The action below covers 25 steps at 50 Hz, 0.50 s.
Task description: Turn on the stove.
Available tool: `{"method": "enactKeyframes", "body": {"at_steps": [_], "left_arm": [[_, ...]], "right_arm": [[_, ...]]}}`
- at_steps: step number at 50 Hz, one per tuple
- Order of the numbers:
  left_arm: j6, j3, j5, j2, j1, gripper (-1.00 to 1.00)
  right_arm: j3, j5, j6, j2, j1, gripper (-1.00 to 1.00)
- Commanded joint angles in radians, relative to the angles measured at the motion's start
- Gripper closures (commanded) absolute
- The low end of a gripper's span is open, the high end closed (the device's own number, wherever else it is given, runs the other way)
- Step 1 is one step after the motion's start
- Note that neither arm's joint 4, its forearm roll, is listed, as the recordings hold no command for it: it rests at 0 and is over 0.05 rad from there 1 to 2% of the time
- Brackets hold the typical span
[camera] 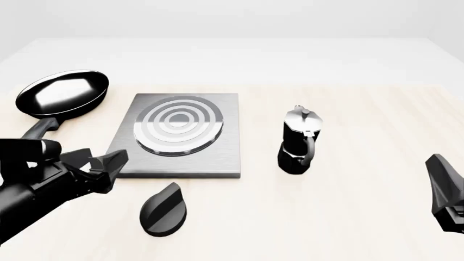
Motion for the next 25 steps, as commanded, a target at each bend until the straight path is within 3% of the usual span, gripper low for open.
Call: {"method": "enactKeyframes", "body": {"at_steps": [1, 4, 18, 25], "left_arm": [[0.038, 0.029, 0.184, -0.336, -0.014, -1.00], [0.040, 0.034, 0.297, -0.499, -0.014, -1.00], [0.031, 0.035, 0.569, -0.895, -0.022, -1.00], [0.051, 0.046, 0.543, -0.898, 0.016, -1.00]], "right_arm": [[0.000, -0.009, -0.002, 0.012, 0.002, -1.00], [0.000, -0.011, -0.001, 0.014, 0.003, -1.00], [0.000, 0.022, -0.002, -0.032, 0.001, -1.00], [0.000, 0.020, 0.000, -0.032, 0.004, -1.00]]}}
